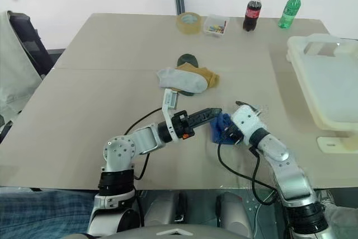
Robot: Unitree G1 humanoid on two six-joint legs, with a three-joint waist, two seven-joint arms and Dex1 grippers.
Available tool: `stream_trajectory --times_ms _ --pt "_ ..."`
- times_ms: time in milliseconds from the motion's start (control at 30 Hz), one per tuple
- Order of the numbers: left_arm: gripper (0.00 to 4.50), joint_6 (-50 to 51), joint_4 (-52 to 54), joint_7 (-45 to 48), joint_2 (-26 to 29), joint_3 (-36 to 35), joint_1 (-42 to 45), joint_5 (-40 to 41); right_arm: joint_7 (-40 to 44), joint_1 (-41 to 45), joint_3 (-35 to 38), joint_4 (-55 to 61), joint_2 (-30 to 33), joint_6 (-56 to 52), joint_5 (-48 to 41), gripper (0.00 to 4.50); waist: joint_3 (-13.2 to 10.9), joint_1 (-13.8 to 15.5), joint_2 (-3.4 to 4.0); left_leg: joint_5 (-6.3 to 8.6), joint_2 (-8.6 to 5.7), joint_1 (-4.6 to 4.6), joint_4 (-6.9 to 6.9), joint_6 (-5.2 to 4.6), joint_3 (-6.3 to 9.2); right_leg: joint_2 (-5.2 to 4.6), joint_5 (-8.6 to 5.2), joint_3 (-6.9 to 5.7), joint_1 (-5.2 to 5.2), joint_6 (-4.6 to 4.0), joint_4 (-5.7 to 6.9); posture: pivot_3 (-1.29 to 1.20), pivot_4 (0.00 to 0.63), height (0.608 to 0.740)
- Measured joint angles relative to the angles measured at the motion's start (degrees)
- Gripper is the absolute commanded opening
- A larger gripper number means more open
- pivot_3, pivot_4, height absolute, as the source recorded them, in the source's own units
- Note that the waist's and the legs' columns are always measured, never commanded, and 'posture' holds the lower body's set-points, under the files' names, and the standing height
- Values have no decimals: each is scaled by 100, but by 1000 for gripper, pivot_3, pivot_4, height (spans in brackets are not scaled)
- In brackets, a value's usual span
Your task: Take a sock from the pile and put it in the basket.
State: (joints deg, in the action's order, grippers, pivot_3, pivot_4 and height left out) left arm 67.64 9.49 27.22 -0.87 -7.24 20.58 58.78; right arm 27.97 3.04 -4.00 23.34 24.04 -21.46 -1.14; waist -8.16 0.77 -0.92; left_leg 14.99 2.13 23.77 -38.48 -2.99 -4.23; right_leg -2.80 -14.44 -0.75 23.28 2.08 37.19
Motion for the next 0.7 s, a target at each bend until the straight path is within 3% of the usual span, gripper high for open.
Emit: stream_trajectory --times_ms 367,533,700 --pt "4457 -206 -244 23 -22 198 217 -15 303 -150 1725 295 410 -1225 -1430 4500 -2 10 1 9 -3 1 0 -16 0 3 0 0 0 0 0 0 150 735" --pt "4457 -450 -640 134 -150 445 491 -148 802 -613 2631 886 681 -2238 -3113 4500 -4 -1 1 13 -2 1 0 -22 -1 5 0 0 0 1 0 0 150 735" --pt "4457 -585 -915 224 -193 572 585 -303 756 -725 2931 1369 781 -3053 -4537 4500 -5 -12 0 14 1 -2 -1 -25 2 7 0 3 0 0 8 0 150 735"
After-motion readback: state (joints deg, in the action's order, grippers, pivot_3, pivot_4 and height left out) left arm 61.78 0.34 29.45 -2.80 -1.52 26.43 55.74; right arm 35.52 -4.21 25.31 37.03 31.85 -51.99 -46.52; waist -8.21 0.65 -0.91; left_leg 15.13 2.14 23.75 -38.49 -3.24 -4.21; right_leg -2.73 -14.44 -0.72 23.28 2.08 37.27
